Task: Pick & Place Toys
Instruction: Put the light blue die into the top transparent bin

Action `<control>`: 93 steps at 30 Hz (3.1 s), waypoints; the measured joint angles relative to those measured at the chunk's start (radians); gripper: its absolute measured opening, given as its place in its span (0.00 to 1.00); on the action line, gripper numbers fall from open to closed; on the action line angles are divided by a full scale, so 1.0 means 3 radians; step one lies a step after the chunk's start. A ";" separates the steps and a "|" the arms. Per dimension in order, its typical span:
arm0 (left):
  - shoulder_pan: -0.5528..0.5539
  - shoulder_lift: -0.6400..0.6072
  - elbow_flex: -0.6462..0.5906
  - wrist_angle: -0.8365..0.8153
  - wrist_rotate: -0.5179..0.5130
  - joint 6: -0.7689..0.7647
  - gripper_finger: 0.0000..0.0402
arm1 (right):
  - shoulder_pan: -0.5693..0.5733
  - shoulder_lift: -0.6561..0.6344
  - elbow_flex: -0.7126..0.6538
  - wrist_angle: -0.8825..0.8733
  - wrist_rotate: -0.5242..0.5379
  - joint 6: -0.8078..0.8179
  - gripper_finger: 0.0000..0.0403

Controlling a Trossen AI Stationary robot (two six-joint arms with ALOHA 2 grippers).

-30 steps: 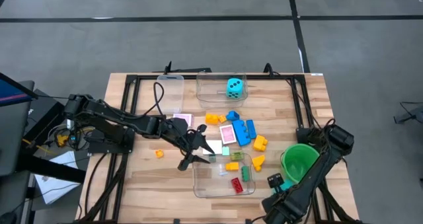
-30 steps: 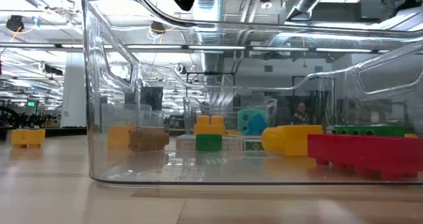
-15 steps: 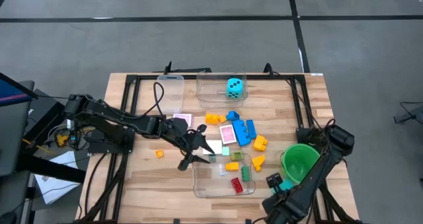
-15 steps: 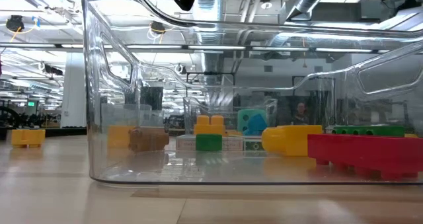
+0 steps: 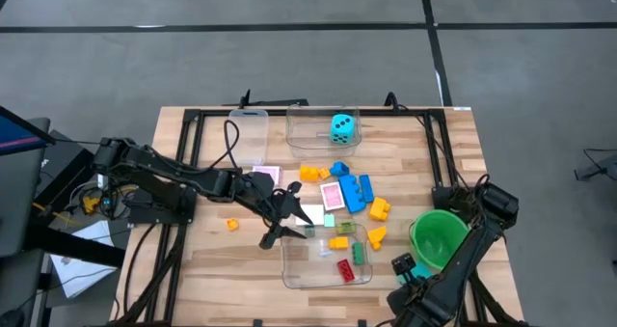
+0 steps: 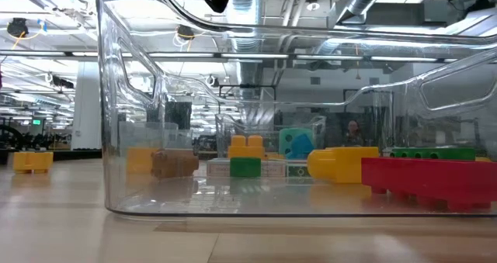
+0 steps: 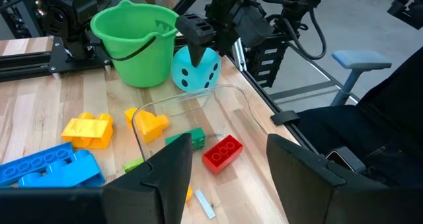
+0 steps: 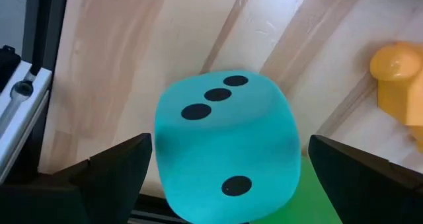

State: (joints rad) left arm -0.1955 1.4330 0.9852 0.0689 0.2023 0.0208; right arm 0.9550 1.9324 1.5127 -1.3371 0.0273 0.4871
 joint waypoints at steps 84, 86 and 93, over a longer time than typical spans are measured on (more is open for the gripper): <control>0.0001 0.0000 0.0000 0.0010 -0.0001 0.0001 0.48 | -0.0205 -0.0001 -0.0297 0.0642 -0.0460 0.0035 0.91; 0.0000 0.0000 0.0000 0.0010 0.0000 0.0000 0.48 | -0.0224 -0.0001 -0.0166 0.0643 -0.0459 0.0035 0.90; 0.0000 0.0001 0.0000 0.0010 0.0000 0.0000 0.48 | -0.0297 0.0000 0.0474 0.0345 -0.0170 0.0035 0.86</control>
State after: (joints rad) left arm -0.1955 1.4332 0.9852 0.0719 0.2024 0.0208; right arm 0.8658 1.9324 1.6548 -1.2337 -0.0236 0.4976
